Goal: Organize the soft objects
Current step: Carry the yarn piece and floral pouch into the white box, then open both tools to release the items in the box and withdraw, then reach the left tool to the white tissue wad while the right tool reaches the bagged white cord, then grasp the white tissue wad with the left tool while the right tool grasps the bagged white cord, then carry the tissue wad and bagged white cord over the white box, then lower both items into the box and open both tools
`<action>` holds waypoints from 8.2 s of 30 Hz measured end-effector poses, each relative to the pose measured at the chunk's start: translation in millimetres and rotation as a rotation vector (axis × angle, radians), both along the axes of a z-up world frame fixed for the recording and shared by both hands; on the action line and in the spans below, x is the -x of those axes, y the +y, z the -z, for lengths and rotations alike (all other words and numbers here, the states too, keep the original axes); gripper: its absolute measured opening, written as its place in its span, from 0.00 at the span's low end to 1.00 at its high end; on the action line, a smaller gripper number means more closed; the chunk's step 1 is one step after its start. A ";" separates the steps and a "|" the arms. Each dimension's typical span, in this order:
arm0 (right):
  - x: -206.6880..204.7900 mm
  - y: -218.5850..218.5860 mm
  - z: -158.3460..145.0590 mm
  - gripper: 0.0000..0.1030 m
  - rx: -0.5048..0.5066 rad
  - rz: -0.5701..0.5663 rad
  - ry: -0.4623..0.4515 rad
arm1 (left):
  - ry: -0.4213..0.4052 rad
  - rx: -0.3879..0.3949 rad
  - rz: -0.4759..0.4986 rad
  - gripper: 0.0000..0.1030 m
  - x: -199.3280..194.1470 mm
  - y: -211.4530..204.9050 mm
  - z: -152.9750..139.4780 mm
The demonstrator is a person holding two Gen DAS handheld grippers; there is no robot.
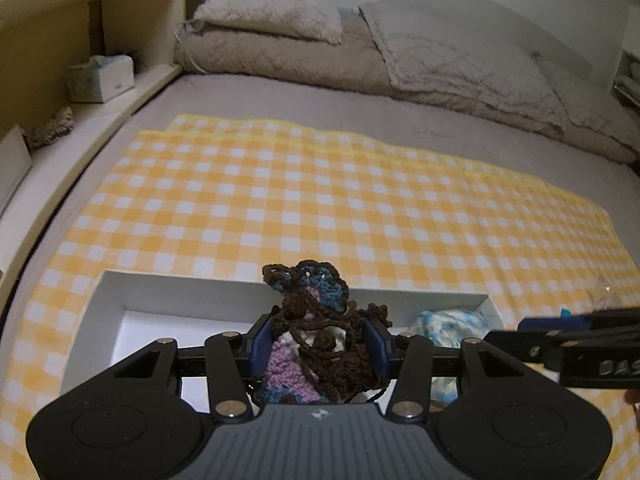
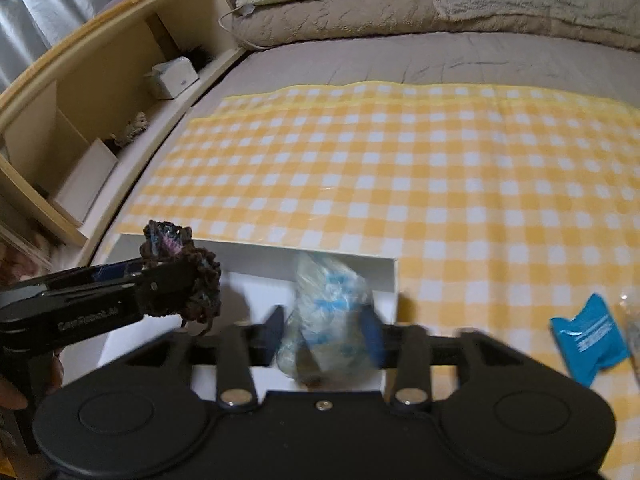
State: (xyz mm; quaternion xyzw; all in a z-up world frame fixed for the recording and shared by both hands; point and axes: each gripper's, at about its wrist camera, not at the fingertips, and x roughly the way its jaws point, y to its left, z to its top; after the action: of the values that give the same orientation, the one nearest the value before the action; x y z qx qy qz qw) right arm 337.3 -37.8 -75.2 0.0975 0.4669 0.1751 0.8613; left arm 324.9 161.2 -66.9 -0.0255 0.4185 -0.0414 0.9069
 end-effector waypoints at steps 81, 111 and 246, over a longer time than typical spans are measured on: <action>153.0 -171.2 -99.8 1.00 0.206 0.295 -0.354 | -0.182 -0.032 0.123 1.00 126.9 -109.0 -90.4; 99.8 -222.7 -42.5 1.00 0.409 0.134 -0.290 | 0.205 -0.304 0.749 0.73 96.2 -217.8 25.1; 83.8 112.3 -9.8 0.81 0.195 -0.569 -0.182 | 0.238 0.098 0.054 0.32 140.8 50.1 19.4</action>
State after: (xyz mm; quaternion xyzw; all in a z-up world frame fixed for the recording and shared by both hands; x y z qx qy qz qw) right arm 253.6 74.5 -65.4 -0.1364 0.4109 0.3715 0.8213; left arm 184.1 211.3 -86.3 -0.0633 0.5210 -0.0831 0.8472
